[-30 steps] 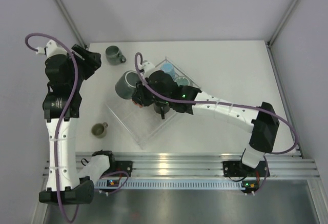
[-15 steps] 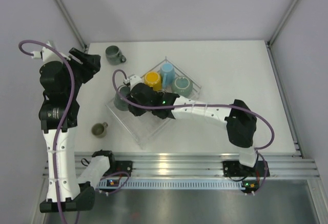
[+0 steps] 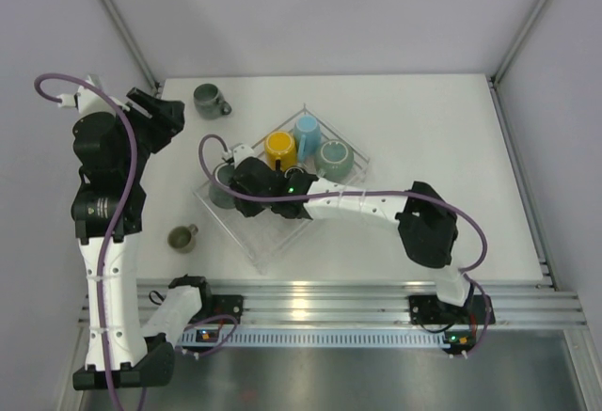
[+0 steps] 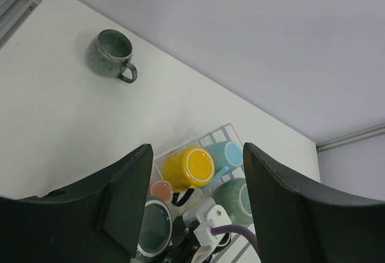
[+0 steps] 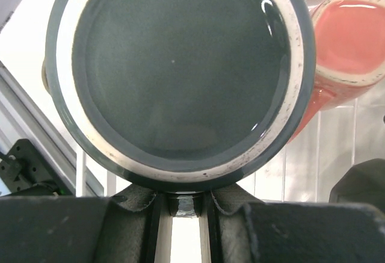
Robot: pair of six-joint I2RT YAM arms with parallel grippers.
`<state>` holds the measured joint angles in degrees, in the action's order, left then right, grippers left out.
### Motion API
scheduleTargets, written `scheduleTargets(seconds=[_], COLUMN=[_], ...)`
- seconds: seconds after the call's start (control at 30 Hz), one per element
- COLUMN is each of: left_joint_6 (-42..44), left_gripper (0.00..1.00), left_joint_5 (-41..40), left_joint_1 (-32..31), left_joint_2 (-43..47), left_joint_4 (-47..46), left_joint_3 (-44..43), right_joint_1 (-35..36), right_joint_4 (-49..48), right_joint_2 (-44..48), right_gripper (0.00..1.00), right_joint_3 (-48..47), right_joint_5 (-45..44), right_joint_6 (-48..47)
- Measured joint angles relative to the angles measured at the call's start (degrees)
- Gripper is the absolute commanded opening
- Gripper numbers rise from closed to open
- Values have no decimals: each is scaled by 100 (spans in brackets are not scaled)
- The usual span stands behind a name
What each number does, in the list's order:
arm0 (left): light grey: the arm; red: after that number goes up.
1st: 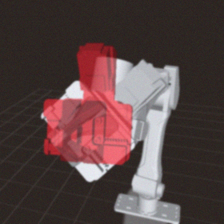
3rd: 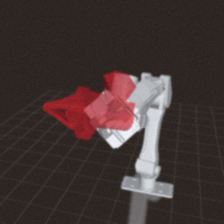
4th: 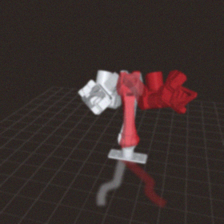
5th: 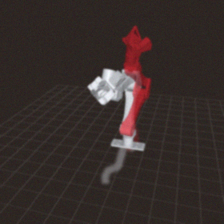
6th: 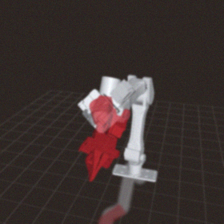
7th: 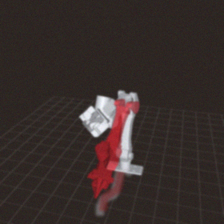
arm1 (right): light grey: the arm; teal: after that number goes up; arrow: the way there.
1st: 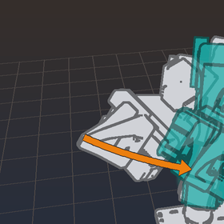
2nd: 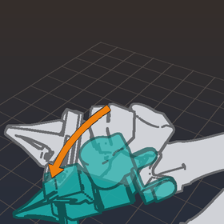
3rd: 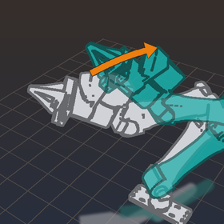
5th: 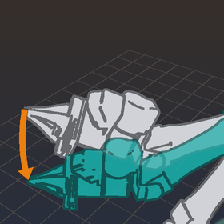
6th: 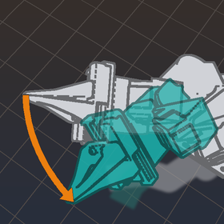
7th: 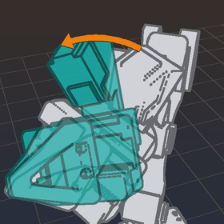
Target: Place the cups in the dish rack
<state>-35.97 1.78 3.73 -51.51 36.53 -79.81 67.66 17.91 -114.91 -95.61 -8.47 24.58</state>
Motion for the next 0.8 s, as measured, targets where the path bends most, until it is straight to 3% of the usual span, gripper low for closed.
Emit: scheduleTargets(seconds=[0.53, 0.8], left_joint_6=[-4, -7], left_gripper=[67, 67], left_joint_5=[-17, -15], left_joint_1=[0, 0], left_joint_2=[-2, -13], left_joint_4=[0, -2], left_joint_3=[0, 4], right_joint_1=[0, 2], right_joint_4=[114, 170], right_joint_2=[-540, -789], right_gripper=[0, 15], right_joint_3=[-153, -382], right_joint_5=[-131, -164], right_joint_6=[-17, -114])
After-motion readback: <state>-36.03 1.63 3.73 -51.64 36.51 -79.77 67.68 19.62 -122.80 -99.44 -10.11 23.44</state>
